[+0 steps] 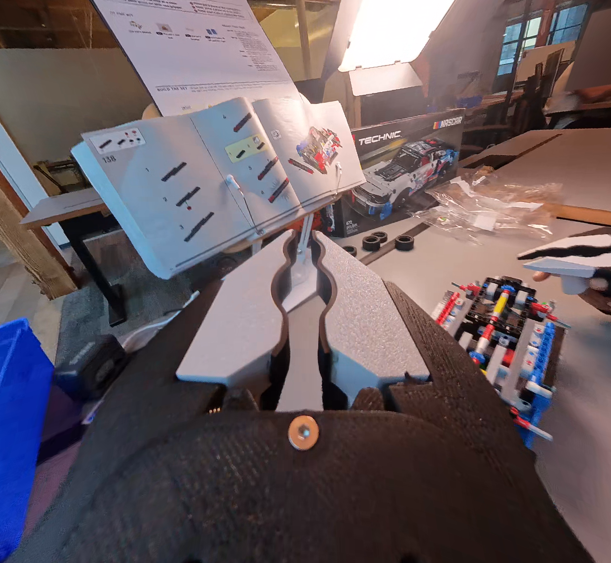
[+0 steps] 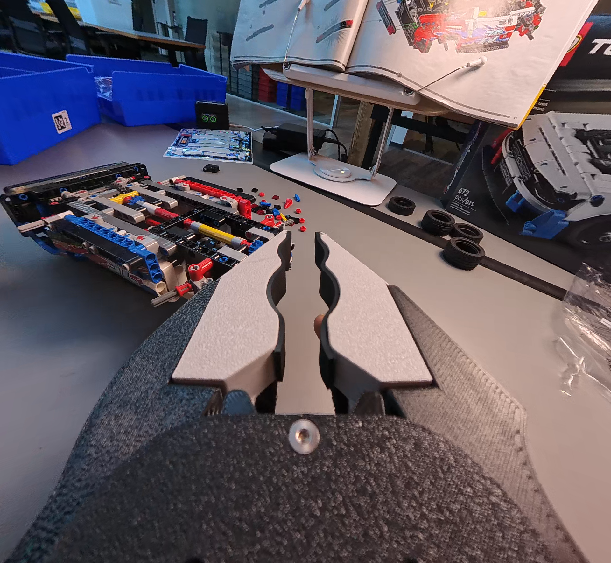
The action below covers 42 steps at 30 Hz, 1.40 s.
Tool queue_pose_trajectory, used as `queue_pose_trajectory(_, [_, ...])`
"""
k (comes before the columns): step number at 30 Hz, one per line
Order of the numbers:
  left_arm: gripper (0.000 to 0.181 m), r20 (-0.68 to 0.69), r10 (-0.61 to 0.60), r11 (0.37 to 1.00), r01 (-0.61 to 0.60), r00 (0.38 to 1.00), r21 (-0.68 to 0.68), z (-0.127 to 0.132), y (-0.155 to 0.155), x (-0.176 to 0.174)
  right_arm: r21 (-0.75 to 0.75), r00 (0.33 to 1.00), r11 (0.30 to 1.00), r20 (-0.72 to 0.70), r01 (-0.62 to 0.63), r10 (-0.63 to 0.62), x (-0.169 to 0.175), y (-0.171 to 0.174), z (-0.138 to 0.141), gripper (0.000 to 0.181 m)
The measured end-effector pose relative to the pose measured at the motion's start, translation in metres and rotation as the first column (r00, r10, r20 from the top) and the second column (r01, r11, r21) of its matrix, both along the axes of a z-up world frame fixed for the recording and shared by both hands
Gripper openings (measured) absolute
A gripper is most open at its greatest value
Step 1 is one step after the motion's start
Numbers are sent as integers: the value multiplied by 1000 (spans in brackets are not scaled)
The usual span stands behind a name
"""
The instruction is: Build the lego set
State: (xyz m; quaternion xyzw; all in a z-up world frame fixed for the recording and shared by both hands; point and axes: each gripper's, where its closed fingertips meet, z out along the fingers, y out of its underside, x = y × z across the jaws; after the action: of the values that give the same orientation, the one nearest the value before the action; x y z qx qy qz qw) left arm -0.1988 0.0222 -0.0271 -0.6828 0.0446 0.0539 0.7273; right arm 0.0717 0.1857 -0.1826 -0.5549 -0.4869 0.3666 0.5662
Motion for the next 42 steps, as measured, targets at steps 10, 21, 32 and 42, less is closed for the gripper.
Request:
queue_pose_trajectory(10, [7, 199, 74, 996, -62, 977, -67, -118, -57, 45, -4, 1000, 1000, 10, -25, 25, -5, -6, -3, 11])
queue_pose_trajectory(21, [15, 62, 53, 991, -45, 997, -125, -147, -41, 61, 26, 1000, 999, -23, -20, 20, 4, -7, 9, 11])
queue_pose_trajectory(32, [15, 151, 65, 985, -39, 986, -170, -162, -49, 38, 12, 999, 999, 11, -40, 40, -18, 2, 7, 10])
queue_pose_trajectory(42, [14, 138, 72, 984, -48, 988, -172, -161, -47, 45, 91, 675, 751, 519, -655, 525, -161, -21, 7, 4])
